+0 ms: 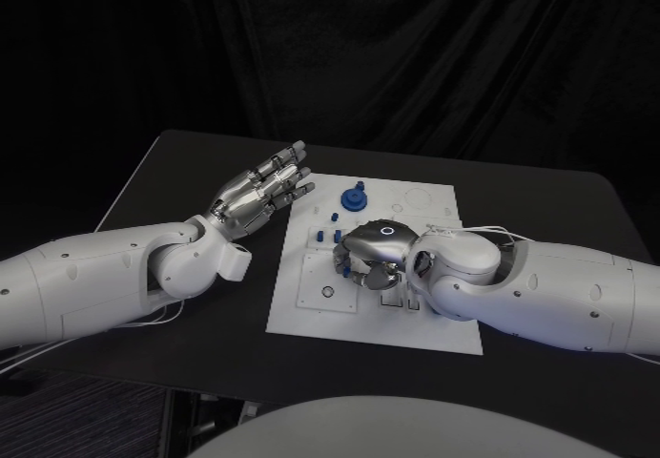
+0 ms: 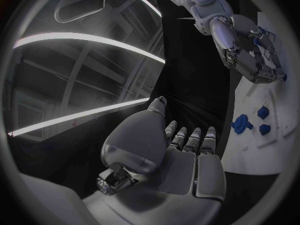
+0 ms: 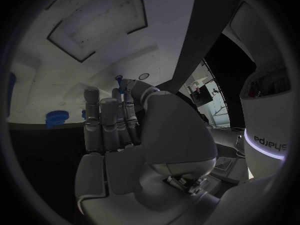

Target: Assemble the parts on the task board

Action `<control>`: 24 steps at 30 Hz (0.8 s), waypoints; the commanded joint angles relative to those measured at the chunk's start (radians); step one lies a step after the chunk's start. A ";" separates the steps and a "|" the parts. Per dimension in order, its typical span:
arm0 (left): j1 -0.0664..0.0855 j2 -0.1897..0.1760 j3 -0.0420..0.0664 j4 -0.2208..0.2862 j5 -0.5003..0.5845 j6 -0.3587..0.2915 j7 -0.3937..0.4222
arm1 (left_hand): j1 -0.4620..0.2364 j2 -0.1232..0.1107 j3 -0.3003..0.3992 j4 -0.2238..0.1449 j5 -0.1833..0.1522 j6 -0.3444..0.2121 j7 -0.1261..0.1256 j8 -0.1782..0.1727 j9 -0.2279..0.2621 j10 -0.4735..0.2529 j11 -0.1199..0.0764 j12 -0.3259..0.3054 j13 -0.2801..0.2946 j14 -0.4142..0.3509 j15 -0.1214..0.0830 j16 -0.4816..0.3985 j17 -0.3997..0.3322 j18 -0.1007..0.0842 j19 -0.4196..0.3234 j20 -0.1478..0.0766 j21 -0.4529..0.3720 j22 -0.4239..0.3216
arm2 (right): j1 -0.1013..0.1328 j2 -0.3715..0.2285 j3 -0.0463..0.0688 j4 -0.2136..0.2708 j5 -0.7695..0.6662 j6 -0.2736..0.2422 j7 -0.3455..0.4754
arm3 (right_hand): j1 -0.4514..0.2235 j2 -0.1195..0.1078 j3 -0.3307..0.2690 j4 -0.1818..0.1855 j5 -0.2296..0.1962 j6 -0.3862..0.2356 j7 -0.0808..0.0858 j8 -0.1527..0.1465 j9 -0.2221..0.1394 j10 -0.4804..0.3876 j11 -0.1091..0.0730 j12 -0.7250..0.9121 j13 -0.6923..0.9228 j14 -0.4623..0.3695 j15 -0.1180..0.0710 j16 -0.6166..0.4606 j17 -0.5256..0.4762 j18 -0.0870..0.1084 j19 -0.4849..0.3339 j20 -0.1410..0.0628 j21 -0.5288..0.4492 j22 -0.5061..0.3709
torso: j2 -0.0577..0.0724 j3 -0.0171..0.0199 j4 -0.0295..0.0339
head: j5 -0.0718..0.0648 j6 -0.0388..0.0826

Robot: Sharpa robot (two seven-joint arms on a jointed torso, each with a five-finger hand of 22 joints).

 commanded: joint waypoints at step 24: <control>-0.006 0.005 0.001 -0.004 0.003 0.018 0.002 | 0.004 0.003 0.004 -0.008 0.006 -0.001 0.002 0.000 0.000 0.003 0.008 -0.003 -0.001 0.001 0.007 -0.004 -0.001 0.018 0.000 0.009 0.003 0.002 | -0.014 0.002 0.000 -0.011 0.004 0.030 -0.012 | -0.041 -0.023 0.021 0.015 -0.069 -0.106 0.010 -0.135 -0.054 -0.064 0.024 -0.046 -0.017 -0.038 0.021 -0.022 -0.045 0.005 -0.042 0.014 -0.043 0.020 | -0.001 -0.0003 -0.0015 | -0.003 0.000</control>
